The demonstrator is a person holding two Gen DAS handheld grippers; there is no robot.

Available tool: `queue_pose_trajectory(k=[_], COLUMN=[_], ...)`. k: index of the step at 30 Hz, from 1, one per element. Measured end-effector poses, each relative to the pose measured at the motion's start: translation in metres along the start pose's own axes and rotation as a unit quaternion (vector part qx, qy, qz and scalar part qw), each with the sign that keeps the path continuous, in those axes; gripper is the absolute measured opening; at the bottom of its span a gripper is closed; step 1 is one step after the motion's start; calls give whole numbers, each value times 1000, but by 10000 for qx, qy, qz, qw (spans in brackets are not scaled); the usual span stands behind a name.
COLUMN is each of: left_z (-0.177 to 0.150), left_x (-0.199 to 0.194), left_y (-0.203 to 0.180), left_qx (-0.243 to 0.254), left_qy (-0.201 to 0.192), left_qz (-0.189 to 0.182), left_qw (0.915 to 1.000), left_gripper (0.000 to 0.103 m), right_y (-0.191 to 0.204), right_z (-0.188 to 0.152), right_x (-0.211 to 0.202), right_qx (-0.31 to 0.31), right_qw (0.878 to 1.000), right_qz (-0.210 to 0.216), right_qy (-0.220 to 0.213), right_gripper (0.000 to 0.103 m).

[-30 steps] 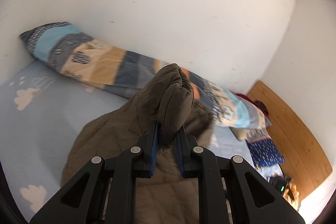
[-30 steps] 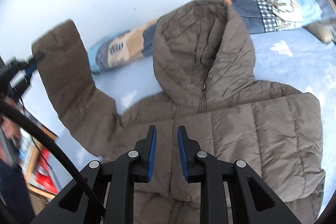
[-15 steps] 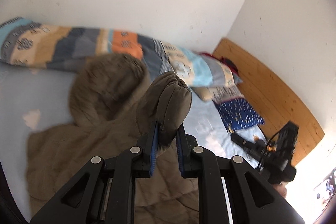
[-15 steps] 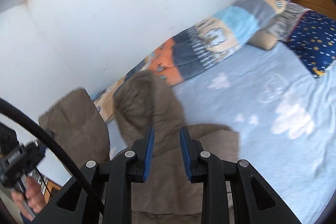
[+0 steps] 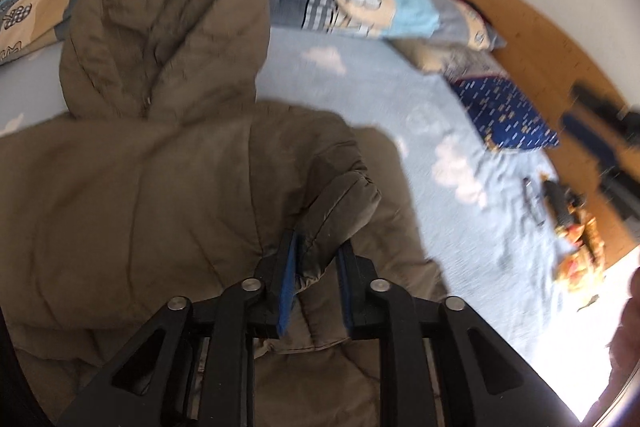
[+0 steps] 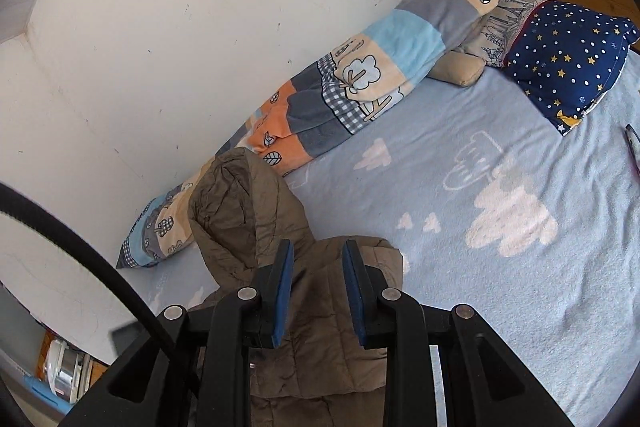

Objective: Fold large clothes

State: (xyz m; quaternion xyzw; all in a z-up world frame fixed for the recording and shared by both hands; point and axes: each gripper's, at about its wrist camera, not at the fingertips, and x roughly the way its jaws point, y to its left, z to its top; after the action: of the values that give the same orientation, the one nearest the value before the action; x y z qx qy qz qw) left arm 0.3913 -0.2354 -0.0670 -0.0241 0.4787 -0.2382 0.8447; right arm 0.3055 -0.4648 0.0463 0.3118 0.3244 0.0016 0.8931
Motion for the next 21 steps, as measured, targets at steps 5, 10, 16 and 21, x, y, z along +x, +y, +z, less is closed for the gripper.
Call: queue_pose_trajectory(k=[5, 10, 16, 21], left_z=[-7, -15, -20, -23], left_x=[-21, -87, -134, -130], left_y=[4, 26, 132, 222], left_qx=[-26, 187, -262, -1317], left_qy=[84, -380, -596, -650], left_qz=[-436, -376, 512, 519], left_qw=[9990, 9984, 9966, 9878], left_gripper=[52, 64, 67, 67], right_y=[3, 5, -10, -17], right_z=[-8, -25, -59, -84], right_x=[19, 47, 93, 117], right_qx=[67, 334, 1006, 1234], right_qw=[9995, 9951, 9798, 9709], right_qz=[98, 433, 598, 559], right_qy=[297, 821, 1620, 1973], right_gripper=[42, 42, 45, 48])
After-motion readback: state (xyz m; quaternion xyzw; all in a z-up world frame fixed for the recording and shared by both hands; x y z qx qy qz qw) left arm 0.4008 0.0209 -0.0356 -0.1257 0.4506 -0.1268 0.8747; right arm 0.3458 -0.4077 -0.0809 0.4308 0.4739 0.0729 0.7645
